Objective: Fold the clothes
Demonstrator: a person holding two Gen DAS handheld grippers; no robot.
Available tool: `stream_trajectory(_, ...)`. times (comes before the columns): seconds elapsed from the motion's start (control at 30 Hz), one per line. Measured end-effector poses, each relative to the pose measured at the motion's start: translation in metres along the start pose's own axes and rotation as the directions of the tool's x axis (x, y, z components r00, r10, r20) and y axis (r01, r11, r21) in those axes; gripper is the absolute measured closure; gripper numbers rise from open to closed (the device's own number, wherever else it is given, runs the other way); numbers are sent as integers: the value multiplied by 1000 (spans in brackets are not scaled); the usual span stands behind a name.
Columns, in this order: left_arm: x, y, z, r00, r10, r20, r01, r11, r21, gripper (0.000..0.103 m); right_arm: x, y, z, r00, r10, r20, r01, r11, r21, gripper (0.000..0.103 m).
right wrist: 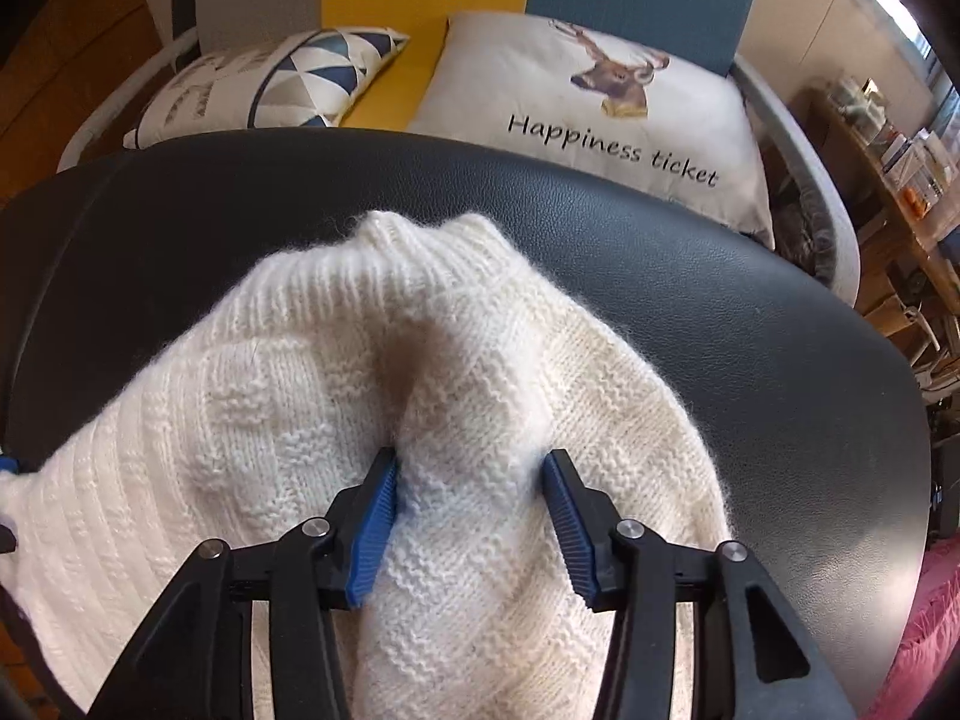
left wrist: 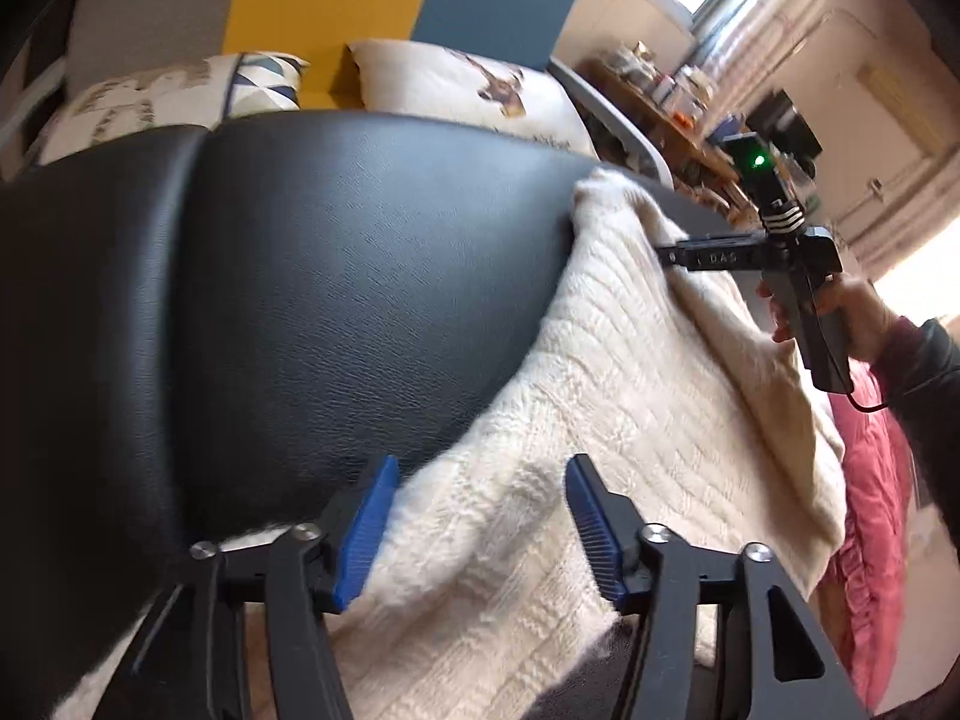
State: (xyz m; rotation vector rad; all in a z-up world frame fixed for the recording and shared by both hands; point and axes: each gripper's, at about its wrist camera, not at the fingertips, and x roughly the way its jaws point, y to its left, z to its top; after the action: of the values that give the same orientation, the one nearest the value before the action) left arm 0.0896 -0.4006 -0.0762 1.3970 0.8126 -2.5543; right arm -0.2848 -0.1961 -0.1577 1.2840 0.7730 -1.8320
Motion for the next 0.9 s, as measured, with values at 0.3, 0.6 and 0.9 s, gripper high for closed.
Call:
stream_trajectory(0.3,7,-7,-15,992,118,38,-118,993,14,80,-23,-8,-8,999,-19,36,15,994,112,86)
stream_trajectory(0.6,-37,-23,-38,949,124,289,-83,985,-149,91,-85,-30,-32,963,-149,224,116,981,155,94)
stream_trajectory(0.9,-33,-120,-53,928,114,354,-221,934,280,90,-43,-48,-88,887,-433,159,411,899,153,94)
